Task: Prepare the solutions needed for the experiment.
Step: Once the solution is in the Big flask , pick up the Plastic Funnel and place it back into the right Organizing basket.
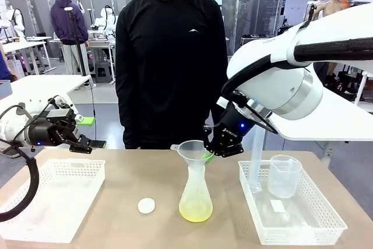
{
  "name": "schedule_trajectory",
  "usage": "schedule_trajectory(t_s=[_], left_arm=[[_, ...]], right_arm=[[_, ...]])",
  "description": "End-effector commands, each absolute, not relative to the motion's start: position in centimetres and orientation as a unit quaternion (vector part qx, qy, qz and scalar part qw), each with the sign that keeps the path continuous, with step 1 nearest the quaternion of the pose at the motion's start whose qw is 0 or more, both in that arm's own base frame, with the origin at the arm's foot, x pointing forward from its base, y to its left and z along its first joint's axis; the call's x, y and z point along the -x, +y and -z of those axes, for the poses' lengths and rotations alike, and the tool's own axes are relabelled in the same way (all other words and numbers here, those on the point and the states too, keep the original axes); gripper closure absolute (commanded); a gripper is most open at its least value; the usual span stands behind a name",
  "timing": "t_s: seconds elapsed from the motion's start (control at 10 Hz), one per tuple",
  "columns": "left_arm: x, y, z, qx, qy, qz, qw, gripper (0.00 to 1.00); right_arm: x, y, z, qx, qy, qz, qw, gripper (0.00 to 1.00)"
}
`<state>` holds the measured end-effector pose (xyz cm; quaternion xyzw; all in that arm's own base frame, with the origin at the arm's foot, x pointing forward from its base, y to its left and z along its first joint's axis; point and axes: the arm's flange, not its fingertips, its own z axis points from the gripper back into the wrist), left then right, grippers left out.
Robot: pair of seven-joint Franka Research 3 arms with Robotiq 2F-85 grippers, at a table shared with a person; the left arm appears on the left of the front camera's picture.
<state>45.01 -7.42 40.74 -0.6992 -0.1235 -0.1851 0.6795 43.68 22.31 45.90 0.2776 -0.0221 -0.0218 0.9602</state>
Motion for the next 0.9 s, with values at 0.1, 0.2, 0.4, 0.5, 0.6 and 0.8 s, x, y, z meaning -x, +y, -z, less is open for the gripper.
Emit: schedule_trajectory(t_s=[0.1, 0.2, 0.4, 0.5, 0.6, 0.8], left_arm=[[-44.7, -7.5, -40.9, 0.697, -0.126, 0.185, 0.681, 0.00], [-44.7, -7.5, -40.9, 0.697, -0.126, 0.185, 0.681, 0.00], [-44.7, -7.5, -40.9, 0.697, -0.126, 0.185, 0.681, 0.00], [-44.7, -7.5, -40.9, 0.697, -0.126, 0.185, 0.681, 0.00], [-44.7, -7.5, -40.9, 0.697, -0.126, 0.185, 0.681, 0.00], [-44.7, -7.5, -40.9, 0.697, -0.126, 0.185, 0.681, 0.00]], right_arm=[[-41.3, 21.9, -47.6, -0.268, -0.042, 0.047, 0.961, 1.00], [-40.7, 21.8, -48.3, -0.266, -0.055, 0.043, 0.961, 1.00], [-39.9, 21.4, -49.8, -0.290, -0.070, 0.020, 0.954, 1.00], [-39.3, 21.0, -50.7, -0.285, -0.081, 0.026, 0.955, 1.00], [-38.7, 20.7, -51.6, -0.295, -0.092, 0.010, 0.951, 1.00], [-37.5, 19.8, -53.5, -0.315, -0.114, -0.014, 0.942, 1.00]])
